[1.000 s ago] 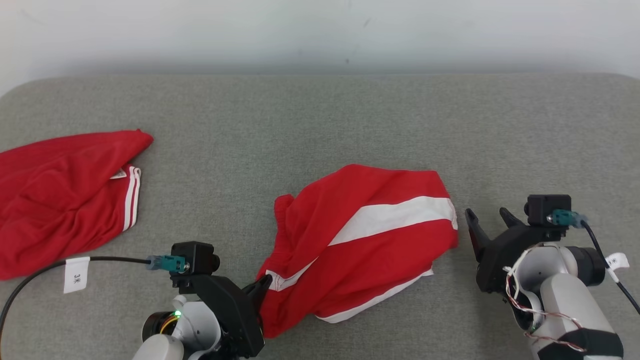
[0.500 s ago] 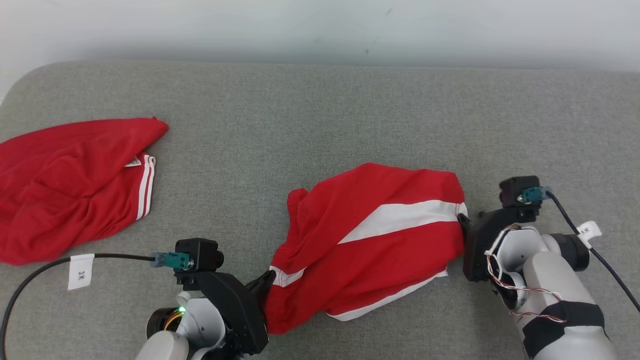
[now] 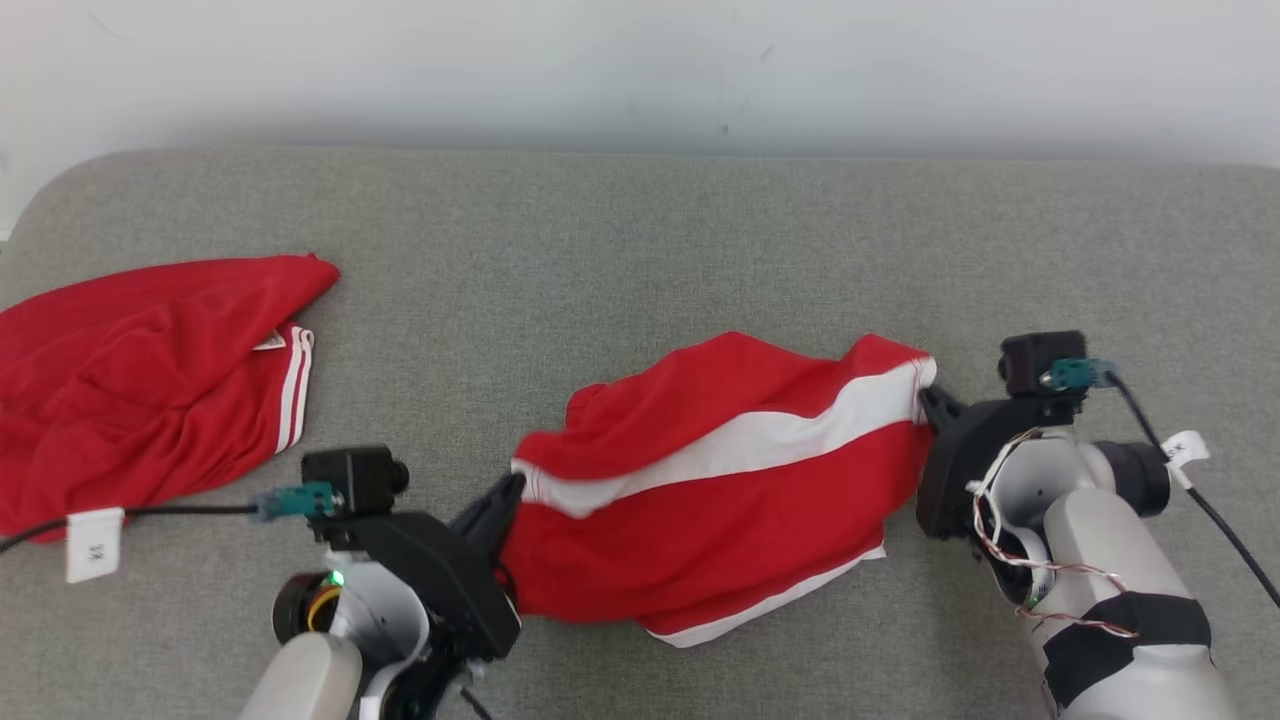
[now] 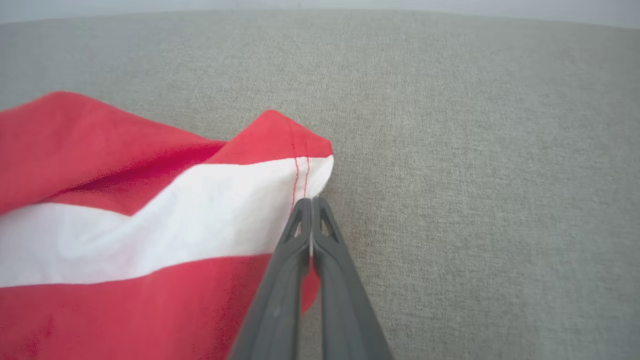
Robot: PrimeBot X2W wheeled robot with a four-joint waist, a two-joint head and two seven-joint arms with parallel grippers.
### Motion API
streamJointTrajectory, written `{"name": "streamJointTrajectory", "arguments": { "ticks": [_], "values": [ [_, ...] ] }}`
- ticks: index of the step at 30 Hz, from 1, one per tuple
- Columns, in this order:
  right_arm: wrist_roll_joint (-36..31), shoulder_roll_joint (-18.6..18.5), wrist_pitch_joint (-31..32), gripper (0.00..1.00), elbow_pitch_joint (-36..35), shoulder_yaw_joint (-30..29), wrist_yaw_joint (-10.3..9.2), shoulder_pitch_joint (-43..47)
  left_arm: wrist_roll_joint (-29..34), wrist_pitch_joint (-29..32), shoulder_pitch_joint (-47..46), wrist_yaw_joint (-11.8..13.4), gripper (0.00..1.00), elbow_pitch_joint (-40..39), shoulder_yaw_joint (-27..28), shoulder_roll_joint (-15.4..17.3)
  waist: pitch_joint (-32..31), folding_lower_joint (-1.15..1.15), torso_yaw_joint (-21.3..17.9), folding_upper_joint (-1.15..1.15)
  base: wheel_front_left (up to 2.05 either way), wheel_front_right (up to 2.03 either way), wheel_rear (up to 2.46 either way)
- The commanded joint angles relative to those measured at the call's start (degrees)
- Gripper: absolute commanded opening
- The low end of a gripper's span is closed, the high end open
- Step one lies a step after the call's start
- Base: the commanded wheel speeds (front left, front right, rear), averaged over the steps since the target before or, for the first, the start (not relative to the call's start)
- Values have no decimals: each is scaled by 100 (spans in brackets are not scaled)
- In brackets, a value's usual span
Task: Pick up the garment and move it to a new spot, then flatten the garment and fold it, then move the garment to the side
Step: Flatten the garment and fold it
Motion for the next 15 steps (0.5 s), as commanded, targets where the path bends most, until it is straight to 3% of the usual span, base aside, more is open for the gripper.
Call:
{"name": "streamJointTrajectory", "arguments": {
  "ticks": [1,8,15],
  "values": [
    [119,30,-113,0,-73,-20,-13,-17,-8,-98,-99,-49,0,-44,34,-40,-46,0,-13,0,0,0,0],
    [952,-73,-669,0,-920,21,-13,-351,-457,-634,-724,-318,0,-278,534,-226,-43,0,-140,0,0,0,0],
    [1883,-361,-544,0,-1720,125,-13,-936,-870,-649,-1763,-274,0,-237,1036,-202,270,0,-496,0,0,0,0]
  ]
}}
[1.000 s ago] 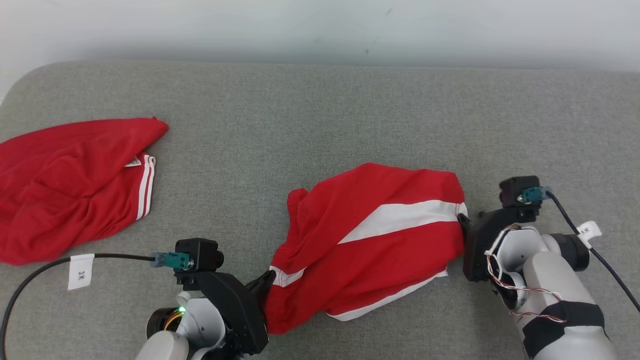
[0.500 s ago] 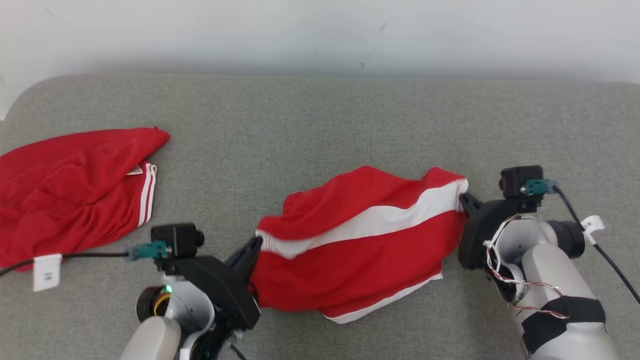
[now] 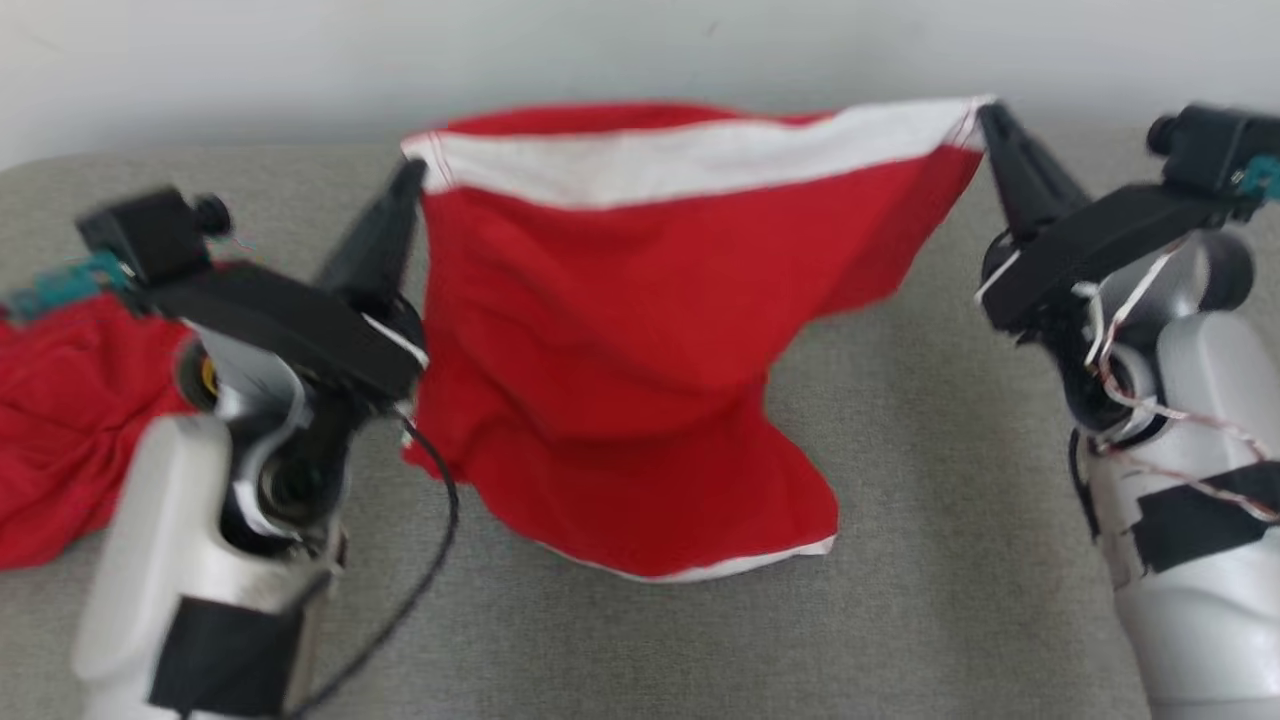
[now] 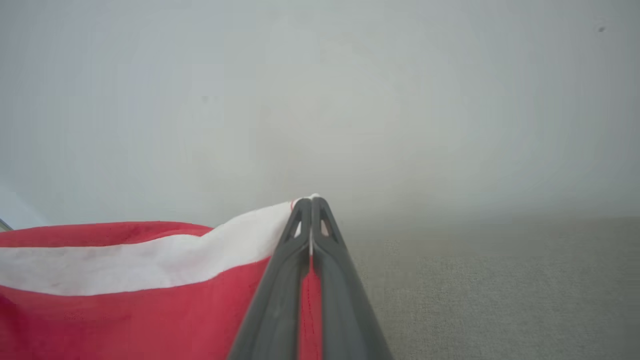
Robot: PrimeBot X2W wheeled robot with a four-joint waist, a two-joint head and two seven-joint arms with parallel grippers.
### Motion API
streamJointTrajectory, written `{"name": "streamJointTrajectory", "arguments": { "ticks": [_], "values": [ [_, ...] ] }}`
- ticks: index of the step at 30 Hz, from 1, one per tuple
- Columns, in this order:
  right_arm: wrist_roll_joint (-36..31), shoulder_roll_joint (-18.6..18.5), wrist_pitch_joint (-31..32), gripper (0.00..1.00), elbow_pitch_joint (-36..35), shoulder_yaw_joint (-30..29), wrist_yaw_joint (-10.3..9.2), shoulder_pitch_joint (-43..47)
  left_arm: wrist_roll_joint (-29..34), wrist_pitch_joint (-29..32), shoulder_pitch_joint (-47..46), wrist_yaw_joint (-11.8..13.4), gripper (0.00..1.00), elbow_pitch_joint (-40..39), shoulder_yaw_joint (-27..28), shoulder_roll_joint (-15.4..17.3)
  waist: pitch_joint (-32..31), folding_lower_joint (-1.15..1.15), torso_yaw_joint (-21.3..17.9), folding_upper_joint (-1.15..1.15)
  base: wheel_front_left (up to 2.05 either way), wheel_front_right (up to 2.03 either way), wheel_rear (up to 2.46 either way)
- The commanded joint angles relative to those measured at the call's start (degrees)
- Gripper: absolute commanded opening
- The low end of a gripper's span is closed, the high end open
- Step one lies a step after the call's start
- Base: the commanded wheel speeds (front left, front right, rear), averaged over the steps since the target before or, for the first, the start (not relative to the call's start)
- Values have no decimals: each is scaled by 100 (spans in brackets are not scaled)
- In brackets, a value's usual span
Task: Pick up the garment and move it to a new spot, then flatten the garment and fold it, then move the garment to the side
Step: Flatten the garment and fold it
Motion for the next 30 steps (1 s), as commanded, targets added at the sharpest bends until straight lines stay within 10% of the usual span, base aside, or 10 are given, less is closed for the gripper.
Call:
{"name": "streamJointTrajectory", "arguments": {
  "ticks": [1,17,30],
  "values": [
    [2,-34,25,0,-43,17,-13,-188,-54,41,-190,18,0,26,92,84,259,0,-236,-1,0,0,0],
    [-2274,394,-2019,0,2244,-938,-17,-3340,113,-1678,-2977,-169,0,1350,976,219,1434,0,-742,-1,0,0,0],
    [-3411,623,-2847,0,1472,-1542,-6,-3450,153,-3092,-2952,-548,0,895,566,36,1723,0,-624,-1,0,0,0]
  ]
}}
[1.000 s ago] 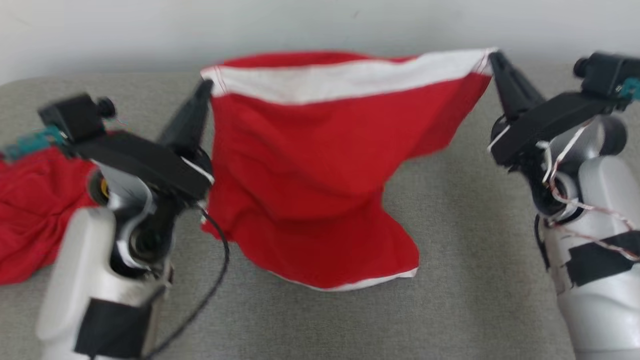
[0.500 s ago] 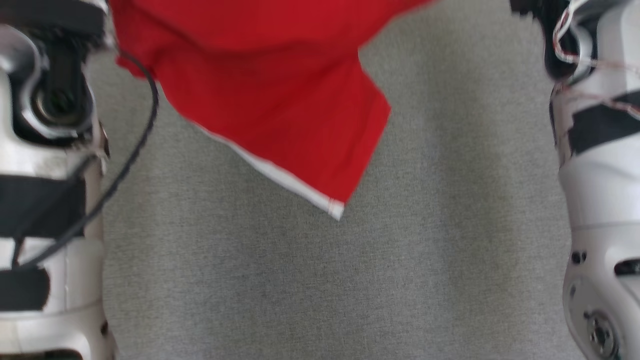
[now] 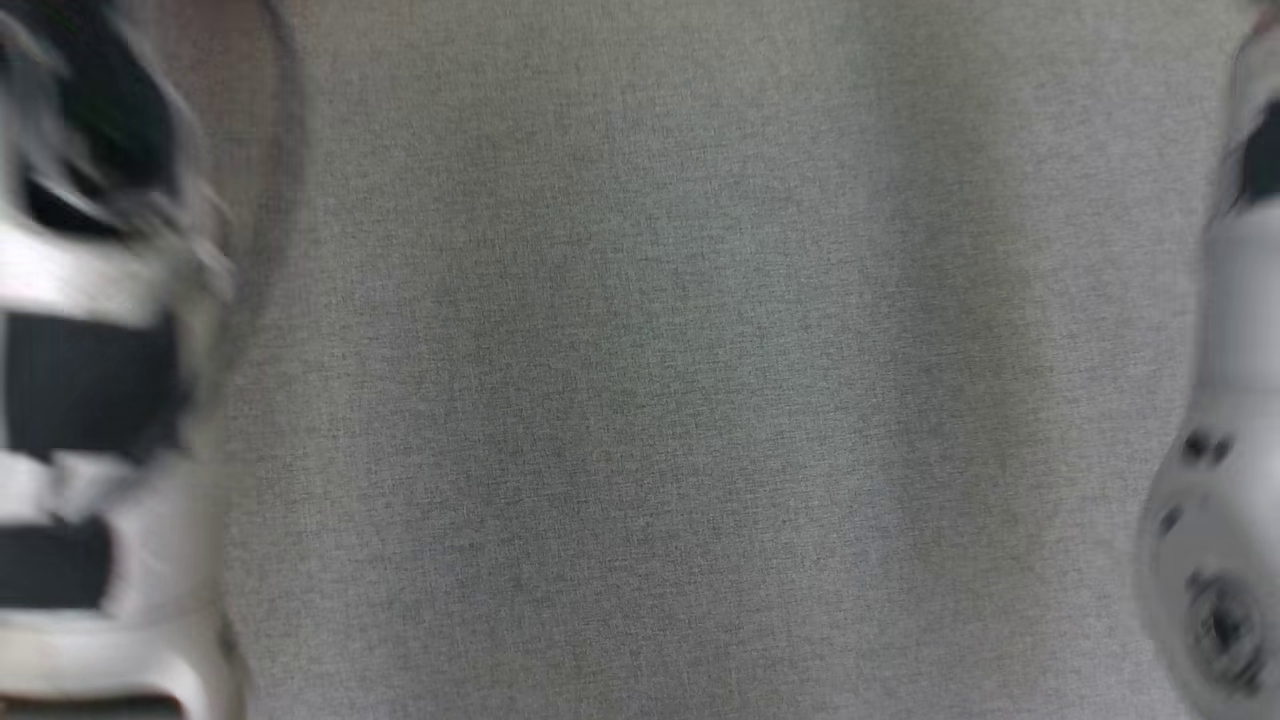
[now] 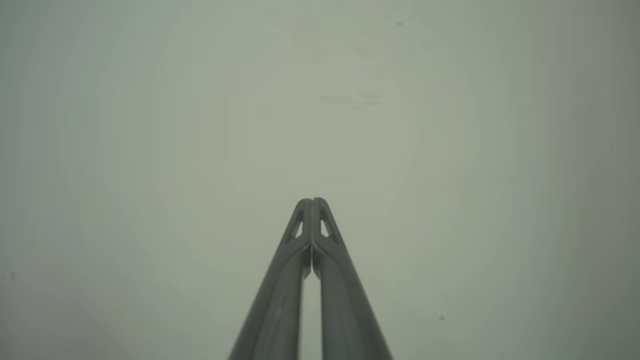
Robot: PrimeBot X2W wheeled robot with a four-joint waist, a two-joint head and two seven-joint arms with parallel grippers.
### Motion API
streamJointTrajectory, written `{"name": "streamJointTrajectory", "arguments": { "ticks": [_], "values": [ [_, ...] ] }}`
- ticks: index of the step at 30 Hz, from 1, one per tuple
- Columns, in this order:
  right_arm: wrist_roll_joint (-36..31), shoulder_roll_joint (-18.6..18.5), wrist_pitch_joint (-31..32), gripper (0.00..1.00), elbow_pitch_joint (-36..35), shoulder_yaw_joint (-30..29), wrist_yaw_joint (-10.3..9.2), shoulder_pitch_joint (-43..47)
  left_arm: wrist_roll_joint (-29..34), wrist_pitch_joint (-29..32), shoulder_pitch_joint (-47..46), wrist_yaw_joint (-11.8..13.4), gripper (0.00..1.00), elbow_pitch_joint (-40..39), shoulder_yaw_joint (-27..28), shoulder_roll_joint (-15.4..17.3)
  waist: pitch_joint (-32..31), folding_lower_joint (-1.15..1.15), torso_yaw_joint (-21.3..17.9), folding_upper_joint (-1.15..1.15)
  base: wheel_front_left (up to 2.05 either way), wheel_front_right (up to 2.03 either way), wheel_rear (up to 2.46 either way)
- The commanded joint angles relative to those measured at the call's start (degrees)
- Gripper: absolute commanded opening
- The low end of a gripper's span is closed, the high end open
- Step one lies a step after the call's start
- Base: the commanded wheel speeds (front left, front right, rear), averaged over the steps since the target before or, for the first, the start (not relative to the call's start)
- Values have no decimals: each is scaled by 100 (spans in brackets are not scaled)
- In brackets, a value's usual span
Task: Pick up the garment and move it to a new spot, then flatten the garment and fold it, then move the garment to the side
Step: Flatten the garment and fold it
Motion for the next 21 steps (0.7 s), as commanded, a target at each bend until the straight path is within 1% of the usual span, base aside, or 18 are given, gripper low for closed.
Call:
{"name": "streamJointTrajectory", "arguments": {
  "ticks": [1,4,6,7,8,11,13,14,16,17,18,19,21],
  "values": [
    [43,77,11,0,-22,126,3,515,-34,-31,445,-8,0,-41,-169,-98,60,0,45,1,0,0,0],
    [170,100,7,0,-148,476,3,982,-68,-46,1122,-10,0,-325,-338,-198,70,0,45,1,0,0,0],
    [290,66,7,0,-81,628,3,1386,-154,-46,1599,-11,0,-409,-403,-325,19,0,50,1,0,0,0],
    [406,-10,8,0,5,773,3,1711,-193,-48,1991,-12,0,-497,-459,-380,-89,0,77,1,0,0,0],
    [482,-39,7,0,19,832,3,1828,-219,-48,2184,-11,0,-523,-507,-388,-152,0,94,1,0,0,0],
    [694,-167,7,0,133,975,3,2172,-325,-49,2651,-12,0,-535,-803,-440,-401,0,173,1,0,0,0],
    [837,-251,11,0,336,1097,3,2442,-354,-49,2938,-13,0,-500,-1007,-468,-639,0,225,1,0,0,0],
    [879,-290,48,0,423,1144,3,2529,-368,-49,3087,-13,0,-464,-1077,-473,-749,0,246,1,0,0,0],
    [1037,-330,314,0,663,1240,3,2720,-432,-50,3369,-12,0,-418,-1115,-471,-985,0,299,1,0,0,0],
    [1083,-338,431,11,719,1319,3,2791,-437,-50,3508,-13,0,-391,-1138,-478,-1088,0,320,1,0,0,0],
    [1119,-357,535,35,788,1411,3,2883,-452,-50,3647,-13,0,-364,-1166,-489,-1210,0,346,1,0,0,0],
    [1178,-375,673,100,841,1484,3,2983,-477,-50,3787,-13,0,-341,-1172,-492,-1308,0,363,1,0,0,0],
    [1288,-399,816,100,843,1537,3,3154,-504,-50,4045,-13,0,-295,-1301,-500,-1502,0,409,1,0,0,0]
  ]
}}
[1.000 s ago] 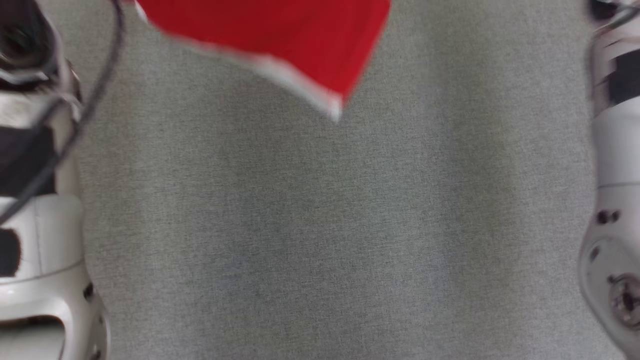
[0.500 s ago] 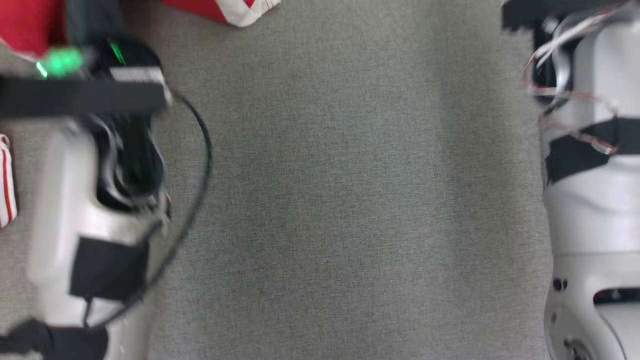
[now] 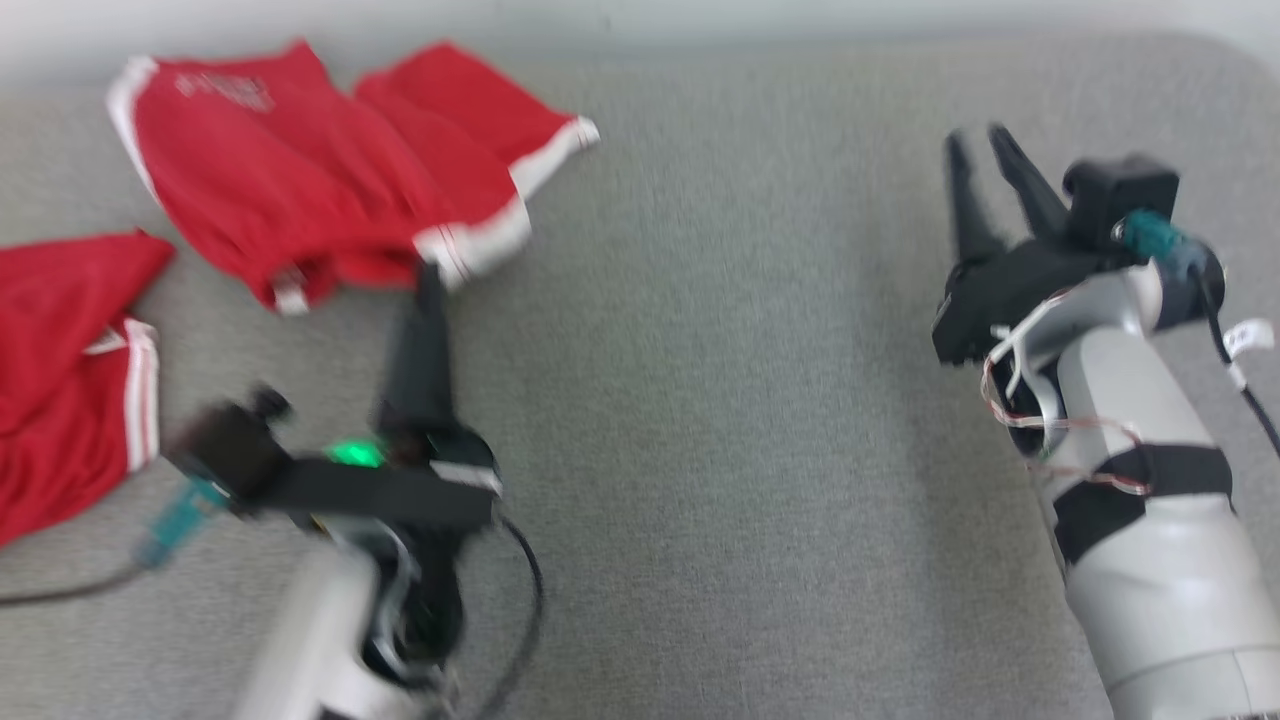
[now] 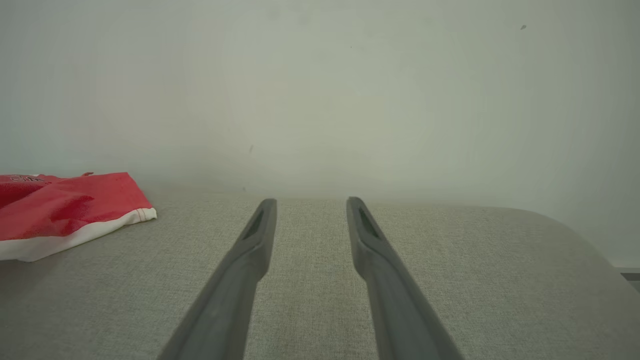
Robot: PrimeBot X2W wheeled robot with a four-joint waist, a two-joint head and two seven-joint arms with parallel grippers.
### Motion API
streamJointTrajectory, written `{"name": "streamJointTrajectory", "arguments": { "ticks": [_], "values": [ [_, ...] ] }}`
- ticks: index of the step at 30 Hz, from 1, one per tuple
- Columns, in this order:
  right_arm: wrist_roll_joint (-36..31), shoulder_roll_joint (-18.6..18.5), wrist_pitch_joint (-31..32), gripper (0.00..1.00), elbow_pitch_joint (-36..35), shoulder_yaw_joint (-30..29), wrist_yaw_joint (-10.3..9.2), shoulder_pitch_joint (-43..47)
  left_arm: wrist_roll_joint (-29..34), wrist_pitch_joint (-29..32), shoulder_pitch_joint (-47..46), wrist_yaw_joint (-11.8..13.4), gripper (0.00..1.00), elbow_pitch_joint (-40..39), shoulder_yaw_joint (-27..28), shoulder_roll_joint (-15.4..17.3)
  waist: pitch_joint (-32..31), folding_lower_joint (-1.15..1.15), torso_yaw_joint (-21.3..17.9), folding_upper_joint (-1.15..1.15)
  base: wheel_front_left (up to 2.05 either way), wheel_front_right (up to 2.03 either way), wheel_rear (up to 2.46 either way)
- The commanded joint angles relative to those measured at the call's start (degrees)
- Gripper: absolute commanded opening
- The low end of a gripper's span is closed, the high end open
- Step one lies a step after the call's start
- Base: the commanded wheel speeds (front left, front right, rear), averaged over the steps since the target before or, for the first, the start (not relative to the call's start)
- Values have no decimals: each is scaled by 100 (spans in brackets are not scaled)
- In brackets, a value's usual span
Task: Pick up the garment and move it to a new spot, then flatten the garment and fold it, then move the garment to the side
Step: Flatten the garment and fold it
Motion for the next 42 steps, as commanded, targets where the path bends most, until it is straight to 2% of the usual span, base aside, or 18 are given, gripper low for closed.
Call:
{"name": "streamJointTrajectory", "arguments": {
  "ticks": [1,8,14,18,26,31,36,38,39,40,41,42],
  "values": [
    [80,-56,67,100,-51,34,3,176,-72,-24,261,-12,0,33,-161,-25,-575,1,190,0,0,0,0],
    [205,-99,511,100,-341,168,3,829,-166,-24,1046,-11,0,111,-1127,75,-1013,1,329,0,0,0,0],
    [53,-164,1022,100,-804,45,3,1401,-316,-24,1770,-12,0,-131,-1474,264,-1284,1,516,0,0,0,0],
    [-52,-178,1501,100,-1137,-38,3,1778,-213,-23,2187,-12,0,-204,-1760,504,-1380,1,719,0,0,0,0],
    [-182,-168,2295,100,-1882,-201,3,2336,-105,-19,2739,82,0,-153,-1738,728,-1410,1,1107,0,0,0,0],
    [-226,-163,2641,100,-2181,-162,3,2441,196,-21,2671,161,0,69,-1748,744,-1346,1,1351,0,0,0,0],
    [-225,-159,2900,100,-2133,-2,3,2328,666,-23,2530,509,0,375,-1371,606,-1256,1,1605,0,0,0,0],
    [-254,-220,2962,100,-2093,91,3,2290,757,-23,2542,493,0,398,-1142,473,-1210,1,1714,0,0,0,0],
    [-255,-256,2970,100,-2079,132,3,2257,781,-23,2552,443,9,438,-1105,433,-1189,1,1759,0,0,0,0],
    [-241,-281,2977,100,-2059,144,3,2233,840,-23,2539,377,60,479,-1111,387,-1166,1,1815,0,0,0,0],
    [-210,-297,3010,100,-2028,167,3,2224,870,-23,2519,317,100,545,-1158,348,-1149,1,1867,0,0,0,0],
    [-170,-313,3035,100,-1992,202,3,2228,905,-24,2493,271,100,617,-1217,325,-1132,1,1915,0,0,0,0]
  ]
}}
